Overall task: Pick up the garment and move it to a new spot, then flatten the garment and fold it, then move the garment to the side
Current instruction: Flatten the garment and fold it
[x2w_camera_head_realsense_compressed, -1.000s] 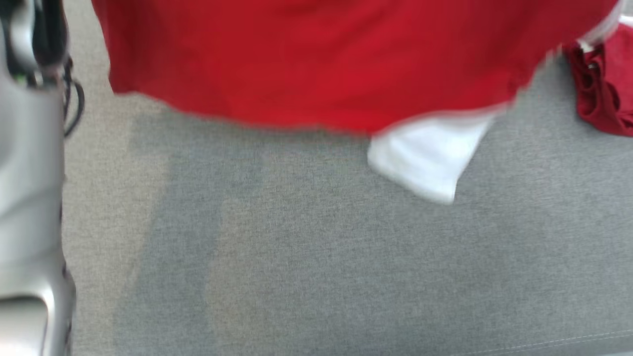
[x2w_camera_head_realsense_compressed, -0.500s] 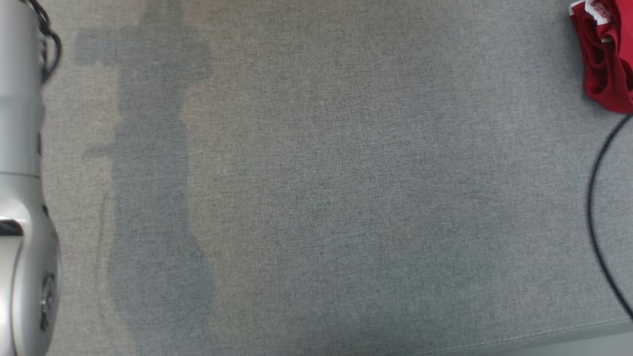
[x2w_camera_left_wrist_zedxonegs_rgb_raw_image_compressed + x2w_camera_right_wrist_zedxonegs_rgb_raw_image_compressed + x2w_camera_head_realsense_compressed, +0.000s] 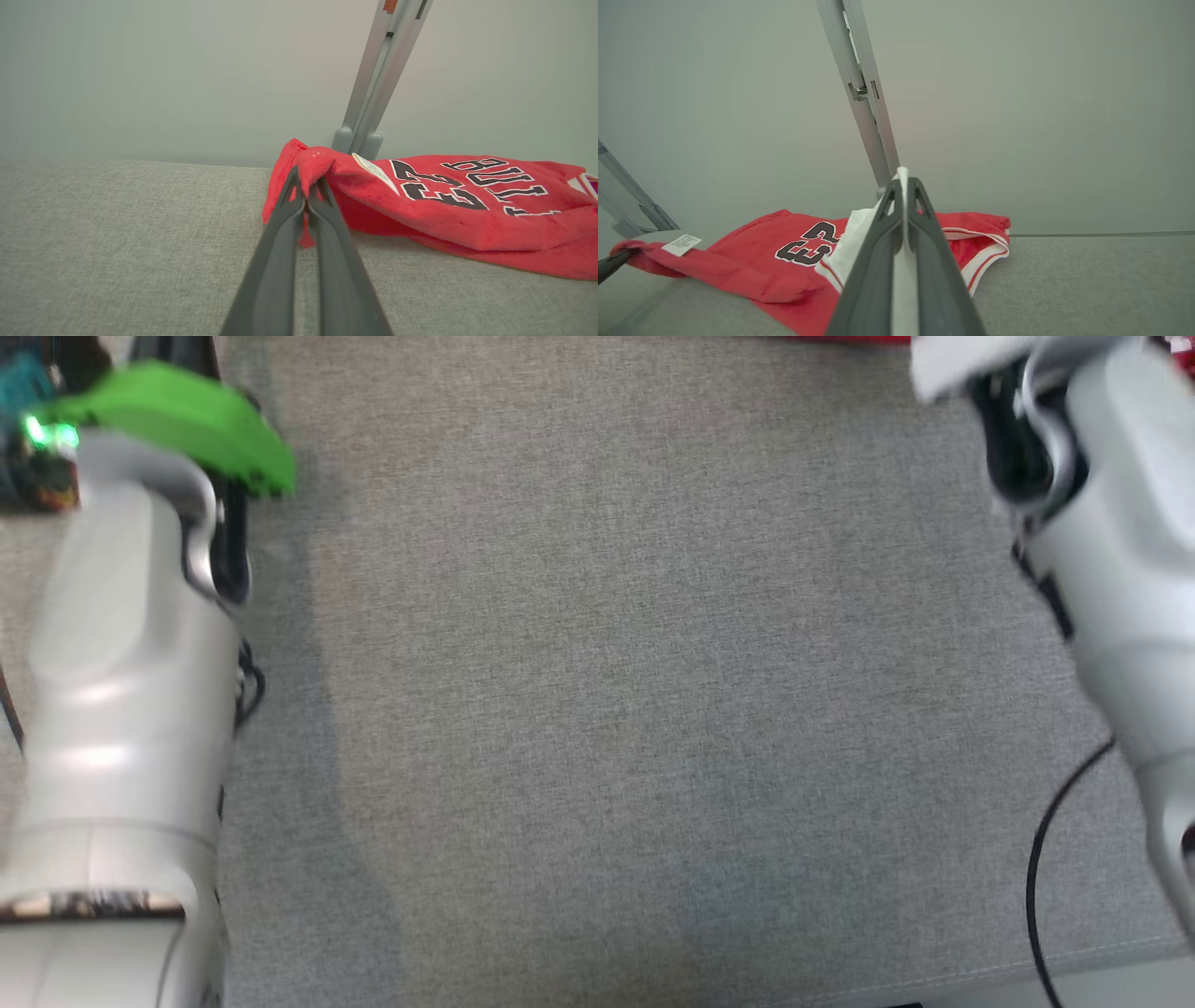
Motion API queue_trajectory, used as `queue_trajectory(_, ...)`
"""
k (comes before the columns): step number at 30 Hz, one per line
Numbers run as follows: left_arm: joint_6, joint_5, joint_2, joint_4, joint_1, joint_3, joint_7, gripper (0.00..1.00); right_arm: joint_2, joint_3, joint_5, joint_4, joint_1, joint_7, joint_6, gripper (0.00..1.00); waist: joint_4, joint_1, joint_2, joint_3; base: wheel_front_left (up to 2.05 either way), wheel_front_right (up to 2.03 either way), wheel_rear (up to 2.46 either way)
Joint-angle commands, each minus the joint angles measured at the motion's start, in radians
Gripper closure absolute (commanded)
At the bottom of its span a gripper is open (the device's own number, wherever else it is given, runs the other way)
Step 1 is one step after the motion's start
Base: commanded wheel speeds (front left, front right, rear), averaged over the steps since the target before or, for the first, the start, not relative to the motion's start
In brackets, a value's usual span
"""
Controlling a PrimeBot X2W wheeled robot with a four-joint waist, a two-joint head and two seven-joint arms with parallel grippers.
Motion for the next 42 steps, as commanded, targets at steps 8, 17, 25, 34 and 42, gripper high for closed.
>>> queue_trajectory(8, 0.007, 0.032, -0.034, -0.277, 0.383, 0.142, -0.003, 1.0, 0.019, -0.091, -0.055, -0.294, 0.464, -0.003, -0.001, 1.0, 0.019, -0.0001, -0.0001, -0.106, 0.0, 0.0, 0.0)
queue_trajectory(17, 0.006, 0.094, -0.063, -0.595, 0.796, 0.18, -0.003, 1.0, 0.043, -0.211, -0.147, -0.586, 0.922, -0.003, -0.001, 1.0, 0.034, -0.0001, -0.0001, -0.247, 0.0, 0.0, 0.0)
queue_trajectory(25, 0.056, 0.099, -0.066, -0.901, 1.058, 0.156, 0.125, 1.0, 0.084, -0.293, -0.223, -0.816, 1.205, 0.043, -0.001, 1.0, 0.03, -0.0001, -0.0001, -0.329, 0.0, 0.0, 0.0)
queue_trajectory(34, 0.111, 0.11, -0.051, -1.243, 1.236, 0.151, 0.333, 1.0, 0.147, -0.383, -0.285, -1.051, 1.373, 0.173, -0.001, 1.0, 0.023, -0.0001, -0.0001, -0.343, 0.0, 0.0, 0.0)
queue_trajectory(42, 0.083, 0.075, -0.019, -1.221, 1.18, 0.132, 0.438, 1.0, 0.129, -0.394, -0.286, -1.042, 1.302, 0.204, -0.001, 1.0, 0.022, -0.0001, -0.0001, -0.282, 0.0, 0.0, 0.0)
